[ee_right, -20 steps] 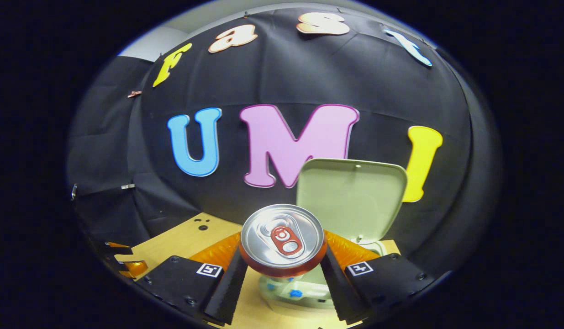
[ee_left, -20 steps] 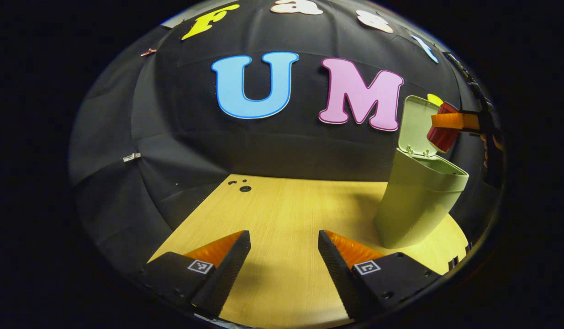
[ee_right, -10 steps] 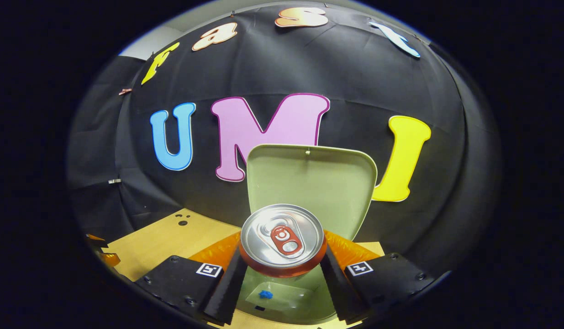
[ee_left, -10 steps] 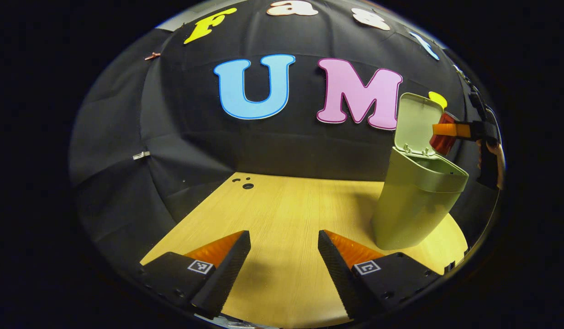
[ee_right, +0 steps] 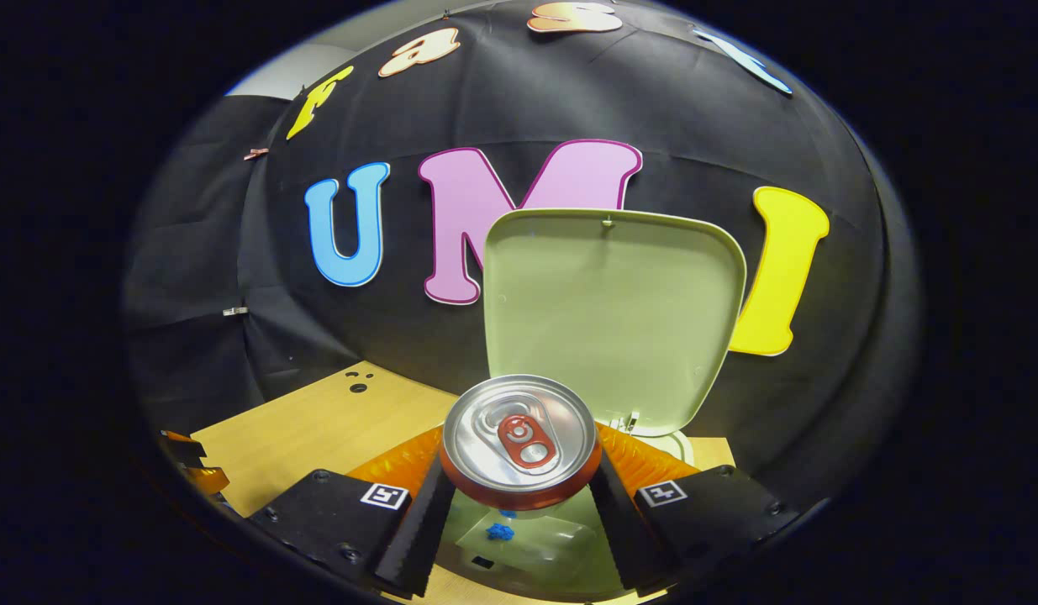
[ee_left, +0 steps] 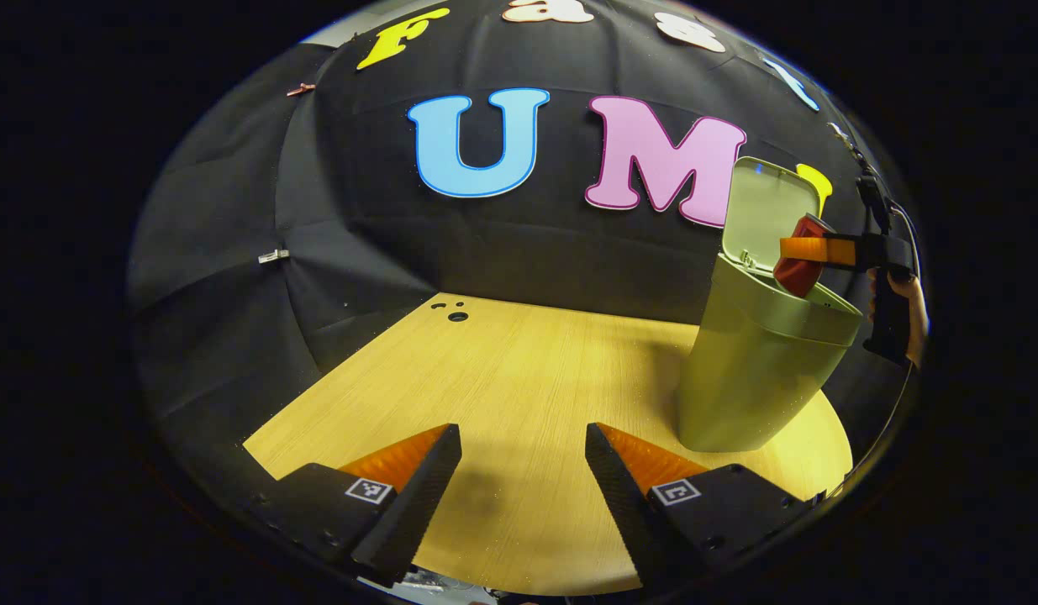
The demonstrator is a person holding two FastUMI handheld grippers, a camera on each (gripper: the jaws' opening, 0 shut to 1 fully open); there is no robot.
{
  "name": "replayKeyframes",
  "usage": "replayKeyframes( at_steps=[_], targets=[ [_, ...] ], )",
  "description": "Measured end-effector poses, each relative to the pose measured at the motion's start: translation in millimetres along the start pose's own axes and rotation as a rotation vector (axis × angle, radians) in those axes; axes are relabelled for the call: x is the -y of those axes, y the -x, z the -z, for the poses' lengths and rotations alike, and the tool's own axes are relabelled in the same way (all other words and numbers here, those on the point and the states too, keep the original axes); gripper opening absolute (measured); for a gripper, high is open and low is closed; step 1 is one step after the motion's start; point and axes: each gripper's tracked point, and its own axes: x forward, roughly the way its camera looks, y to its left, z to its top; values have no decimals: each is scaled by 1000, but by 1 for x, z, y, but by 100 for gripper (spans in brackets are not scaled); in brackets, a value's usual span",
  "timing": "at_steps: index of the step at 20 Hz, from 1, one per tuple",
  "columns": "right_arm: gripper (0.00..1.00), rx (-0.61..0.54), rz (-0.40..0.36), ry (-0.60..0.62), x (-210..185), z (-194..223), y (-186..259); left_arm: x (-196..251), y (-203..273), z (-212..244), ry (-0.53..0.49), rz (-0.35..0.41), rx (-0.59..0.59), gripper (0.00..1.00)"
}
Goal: Press the lid of the desktop garbage bin to open it, pick up the crumpled paper on the desktop and throw it into the bin, then pick up the pop can on the desktop and drop it into the bin, and finally close the garbage bin lid.
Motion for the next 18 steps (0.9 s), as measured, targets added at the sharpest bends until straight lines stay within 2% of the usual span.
replayKeyframes(
  at_steps=[9, 11, 12, 14, 18],
  targets=[
    [85, -28, 6, -18, 2, 11, -8, 5, -5, -13, -54, -3, -1, 96],
    [88, -34, 18, -19, 4, 12, -10, 4, -6, -17, -67, 0, -4, 96],
    [94, -33, 20, -23, 4, 11, -7, 5, -7, -19, -68, 7, -3, 99],
    [98, -14, 41, -20, 7, 1, -3, 6, -8, -24, -77, 22, -3, 96],
    [98, 47, 85, 4, 11, -40, 13, 4, -8, -31, -104, 71, -5, 96]
  ],
)
